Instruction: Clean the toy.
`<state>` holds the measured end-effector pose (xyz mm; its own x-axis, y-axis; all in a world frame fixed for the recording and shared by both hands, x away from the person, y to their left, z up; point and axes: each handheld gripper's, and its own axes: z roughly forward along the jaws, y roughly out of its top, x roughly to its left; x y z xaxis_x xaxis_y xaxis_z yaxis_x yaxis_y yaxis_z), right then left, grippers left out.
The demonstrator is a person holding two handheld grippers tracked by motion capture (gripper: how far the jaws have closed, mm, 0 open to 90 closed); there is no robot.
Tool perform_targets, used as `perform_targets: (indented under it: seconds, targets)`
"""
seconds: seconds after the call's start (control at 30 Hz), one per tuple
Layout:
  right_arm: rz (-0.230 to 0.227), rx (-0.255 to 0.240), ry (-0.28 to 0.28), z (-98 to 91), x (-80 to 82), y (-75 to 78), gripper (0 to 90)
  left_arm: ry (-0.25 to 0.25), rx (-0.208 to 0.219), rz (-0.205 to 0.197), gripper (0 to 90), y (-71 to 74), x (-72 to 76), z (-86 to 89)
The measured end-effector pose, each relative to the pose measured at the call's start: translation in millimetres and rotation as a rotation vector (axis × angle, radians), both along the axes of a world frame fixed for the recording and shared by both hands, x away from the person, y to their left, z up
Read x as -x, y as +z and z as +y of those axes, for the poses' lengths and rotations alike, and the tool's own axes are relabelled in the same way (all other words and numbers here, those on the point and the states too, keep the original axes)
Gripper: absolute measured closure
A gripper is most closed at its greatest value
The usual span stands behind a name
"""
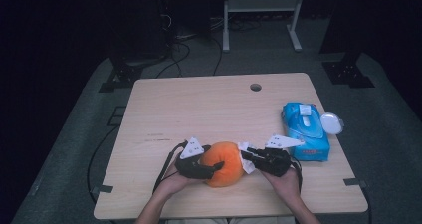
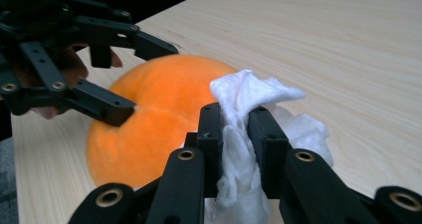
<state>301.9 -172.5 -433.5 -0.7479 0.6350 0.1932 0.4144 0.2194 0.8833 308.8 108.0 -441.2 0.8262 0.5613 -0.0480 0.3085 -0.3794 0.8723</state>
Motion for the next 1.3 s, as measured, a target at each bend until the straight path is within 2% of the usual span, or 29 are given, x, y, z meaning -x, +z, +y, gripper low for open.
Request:
perform_targets:
  seconds: [0.03,0.1,0.17,0.23,0.33,0.4,0.5,0.57,0.67,0.73,0.8,0.93,0.97,1.03,1.13,1.23,1.3]
  targets:
    - [-0.014,0.001,0.016,2.8,1.8,2.4,76.4,-0.004,0.001,0.001,24.7,1.3,-0.1,-0.1]
    - [-0.03,0.012,0.031,8.4,4.2,3.4,76.4,-0.012,0.033,0.014,22.0,6.5,0.3,-1.0]
    - [-0.024,0.0,0.031,8.6,5.2,2.4,76.4,-0.018,0.056,0.013,19.1,10.9,0.6,-2.6]
    - [-0.031,0.0,0.036,9.8,7.4,5.1,76.4,-0.018,0.038,-0.005,19.7,9.4,1.1,-4.7]
    - [-0.039,0.008,0.042,10.4,7.5,5.3,76.4,-0.015,0.002,-0.002,23.6,4.2,-0.6,-2.5]
    - [-0.019,0.0,0.03,6.4,3.6,0.6,76.4,-0.003,0.002,0.012,24.6,3.0,-2.1,0.7]
    - [-0.008,0.03,-0.005,1.8,-0.5,-6.0,76.4,0.003,0.013,0.026,24.8,0.6,-4.6,5.7]
    - [0.002,0.011,-0.009,1.3,-0.1,-5.5,76.4,0.005,0.019,0.033,24.8,0.3,-5.5,7.2]
    - [-0.03,-0.016,0.034,8.0,5.5,4.2,76.4,-0.014,0.035,0.023,24.1,3.6,-4.5,5.0]
    - [-0.04,-0.006,0.049,11.7,7.8,4.8,76.3,-0.016,0.032,0.021,22.8,4.2,-3.4,2.2]
    - [-0.022,-0.015,0.048,9.0,5.3,0.2,76.4,-0.024,0.034,0.029,24.1,3.2,-1.6,0.4]
    - [0.035,-0.025,-0.013,-3.7,-6.5,-8.4,76.3,-0.055,-0.006,0.003,24.5,5.5,9.7,-12.8]
    - [0.036,-0.032,-0.019,-4.7,-6.7,-7.7,76.3,-0.061,-0.02,-0.007,24.4,6.3,12.8,-15.9]
    - [0.004,-0.031,-0.013,-2.9,-3.3,-1.1,76.2,-0.079,-0.034,-0.023,24.2,8.3,16.7,-18.9]
    - [-0.02,-0.053,0.011,0.2,0.5,5.6,75.9,-0.104,-0.042,-0.042,22.5,11.3,18.4,-20.0]
    - [-0.006,-0.048,0.038,0.9,0.3,3.6,76.1,-0.087,-0.014,-0.049,18.7,15.9,14.0,-14.7]
    - [0.011,-0.043,0.069,1.1,0.6,1.9,76.4,-0.042,-0.01,-0.061,14.3,17.3,9.7,-11.2]
